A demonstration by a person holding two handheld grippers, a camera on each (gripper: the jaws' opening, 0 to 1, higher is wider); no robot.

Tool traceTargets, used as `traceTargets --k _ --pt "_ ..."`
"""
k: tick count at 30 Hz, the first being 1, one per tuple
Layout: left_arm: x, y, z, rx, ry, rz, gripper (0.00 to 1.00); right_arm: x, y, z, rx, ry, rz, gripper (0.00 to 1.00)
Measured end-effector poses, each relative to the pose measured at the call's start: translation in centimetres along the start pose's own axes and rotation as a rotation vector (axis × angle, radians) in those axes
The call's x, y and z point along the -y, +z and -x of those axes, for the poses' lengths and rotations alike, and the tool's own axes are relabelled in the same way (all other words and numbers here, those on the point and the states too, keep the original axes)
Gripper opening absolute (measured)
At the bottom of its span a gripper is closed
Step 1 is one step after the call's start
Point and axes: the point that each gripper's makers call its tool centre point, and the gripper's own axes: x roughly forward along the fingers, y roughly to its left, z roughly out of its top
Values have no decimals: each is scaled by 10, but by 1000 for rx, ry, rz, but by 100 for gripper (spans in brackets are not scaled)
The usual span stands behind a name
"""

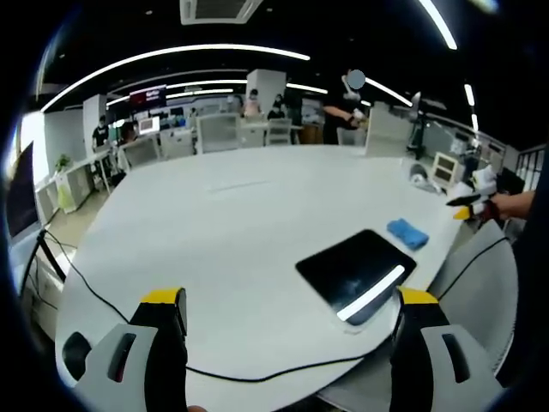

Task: Wipe the mirror surface with the cleaning cloth until all visible marks leave the cleaned area.

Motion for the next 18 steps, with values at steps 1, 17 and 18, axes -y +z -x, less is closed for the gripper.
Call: traceTargets --k 1,17,18 --pt "0 0 1 -2 0 0 100 0 0 0 0 -2 -6 100" --pt "-7 1 -1 -6 -1 -9 100 -2 45 6 -112 -18 0 100" --pt "-7 2 -1 -3 0 -7 100 -1 48 5 -118 -18 -16 100"
